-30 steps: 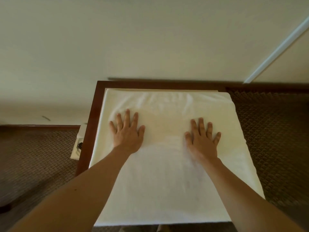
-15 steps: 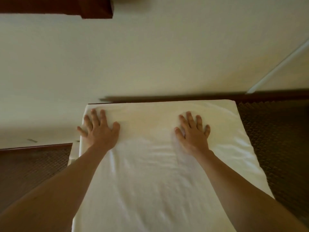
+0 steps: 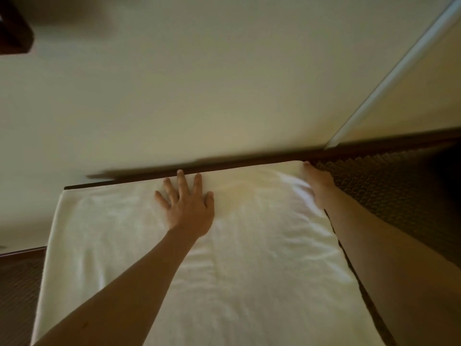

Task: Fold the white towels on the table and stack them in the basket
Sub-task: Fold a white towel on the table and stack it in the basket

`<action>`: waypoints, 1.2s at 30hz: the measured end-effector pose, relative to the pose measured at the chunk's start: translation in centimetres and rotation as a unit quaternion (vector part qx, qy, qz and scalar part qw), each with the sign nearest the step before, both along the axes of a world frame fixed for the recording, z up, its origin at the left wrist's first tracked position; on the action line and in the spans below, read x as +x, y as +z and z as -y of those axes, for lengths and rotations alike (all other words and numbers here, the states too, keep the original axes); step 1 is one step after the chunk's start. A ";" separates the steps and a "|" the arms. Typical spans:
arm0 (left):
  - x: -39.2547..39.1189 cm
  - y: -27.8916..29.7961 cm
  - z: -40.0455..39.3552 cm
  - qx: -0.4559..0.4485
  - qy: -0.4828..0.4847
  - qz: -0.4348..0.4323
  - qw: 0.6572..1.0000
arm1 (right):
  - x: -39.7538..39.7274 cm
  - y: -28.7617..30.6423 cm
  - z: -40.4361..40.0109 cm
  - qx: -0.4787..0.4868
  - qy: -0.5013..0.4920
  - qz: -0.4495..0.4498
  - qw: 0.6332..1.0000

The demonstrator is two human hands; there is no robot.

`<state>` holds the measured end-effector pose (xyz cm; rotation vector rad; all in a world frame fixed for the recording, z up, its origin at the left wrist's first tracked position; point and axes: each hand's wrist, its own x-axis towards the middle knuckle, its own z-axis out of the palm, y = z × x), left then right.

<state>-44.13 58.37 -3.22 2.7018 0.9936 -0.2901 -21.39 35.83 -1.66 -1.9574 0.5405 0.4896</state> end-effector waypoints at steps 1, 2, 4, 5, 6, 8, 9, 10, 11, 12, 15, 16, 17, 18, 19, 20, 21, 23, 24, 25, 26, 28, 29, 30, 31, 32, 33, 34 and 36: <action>0.8 0.0 0.4 -0.004 0.015 -0.002 1.000 | 0.7 -0.1 0.4 0.020 -0.004 -0.018 1.000; 1.4 0.1 0.7 -0.008 0.027 -0.002 1.000 | 1.4 -0.3 0.7 0.033 -0.002 -0.026 0.999; 1.9 0.0 0.8 -0.007 0.043 -0.004 0.999 | 2.5 -0.9 1.2 0.026 0.008 -0.010 1.000; 1.9 -0.1 0.8 -0.002 0.048 -0.007 0.999 | 2.8 -1.0 1.3 0.014 0.015 0.015 1.000; 1.8 -0.3 0.7 0.004 0.051 -0.008 0.999 | 2.8 -1.1 1.4 0.000 0.022 0.049 0.999; 1.9 -0.5 0.9 0.013 0.055 -0.010 0.998 | 2.7 -1.2 1.6 -0.019 0.025 0.115 0.993; 1.9 -0.5 1.0 0.015 0.056 -0.009 0.998 | 2.8 -1.2 1.7 -0.037 0.034 0.142 0.989; 2.0 -0.5 1.1 0.014 0.058 -0.007 0.998 | 2.8 -1.2 1.8 -0.065 0.047 0.161 0.984; 2.0 -0.5 1.0 0.013 0.058 -0.006 0.998 | 2.9 -1.2 1.8 -0.083 0.054 0.176 0.979; 2.1 -0.5 1.0 0.014 0.058 -0.005 0.998 | 3.3 -1.3 1.8 -0.087 0.051 0.187 0.977; 2.2 -0.6 0.6 0.021 0.055 -0.001 0.998 | 3.9 -1.1 1.4 -0.082 0.032 0.218 0.972; 2.4 -0.6 0.5 0.024 0.057 0.000 0.998 | 4.2 -1.0 1.2 -0.095 0.042 0.227 0.968; 2.5 -0.6 0.4 0.026 0.061 0.000 0.998 | 4.5 -0.9 1.0 -0.110 0.059 0.230 0.965; 2.8 -0.7 0.3 0.028 0.065 -0.001 0.997 | 4.8 -1.1 0.9 -0.122 0.073 0.228 0.963; 3.0 -0.7 0.2 0.030 0.067 -0.002 0.997 | 5.1 -1.4 0.8 -0.128 0.080 0.221 0.963; 3.2 -0.7 0.1 0.031 0.064 -0.005 0.997 | 5.3 -1.6 0.7 -0.129 0.079 0.211 0.966; 3.4 -0.7 0.1 0.028 0.060 -0.009 0.998 | 5.4 -1.8 0.7 -0.130 0.072 0.201 0.968; 4.0 -0.6 -0.1 0.016 0.051 -0.008 0.999 | 5.7 -1.8 0.7 -0.129 0.062 0.195 0.970; 4.1 -0.5 -0.2 0.006 0.049 0.000 0.999 | 5.8 -1.7 0.6 -0.126 0.063 0.194 0.971; 4.2 -0.3 -0.3 -0.008 0.051 0.018 0.999 | 5.8 -1.5 0.6 -0.126 0.068 0.198 0.970; 4.2 -0.1 -0.4 -0.024 0.058 0.046 0.997 | 5.6 -1.2 0.6 -0.134 0.077 0.202 0.967; 3.5 0.4 0.3 -0.032 0.072 0.103 0.992 | 4.0 -0.9 0.2 -0.218 0.106 0.232 0.942; 3.3 0.7 1.2 -0.015 0.055 0.114 0.992 | 2.7 -0.7 -0.1 -0.273 0.129 0.268 0.915; 3.4 1.0 2.5 0.000 0.022 0.116 0.993 | 1.1 -0.5 -0.6 -0.304 0.165 0.309 0.886; 3.7 1.3 4.1 0.001 -0.023 0.112 0.993 | -0.6 -0.3 -1.2 -0.313 0.225 0.341 0.857; 4.2 1.3 5.7 -0.003 -0.071 0.099 0.992 | -2.1 -0.4 -1.8 -0.314 0.301 0.347 0.831; 4.8 1.2 7.2 -0.004 -0.114 0.076 0.990 | -3.4 -0.6 -2.3 -0.316 0.372 0.325 0.810; 5.4 0.7 8.2 0.000 -0.140 0.049 0.989 | -4.2 -1.0 -2.7 -0.323 0.425 0.292 0.794; 6.0 0.0 8.4 0.013 -0.142 0.004 0.990 | -4.7 -1.9 -2.5 -0.346 0.475 0.241 0.772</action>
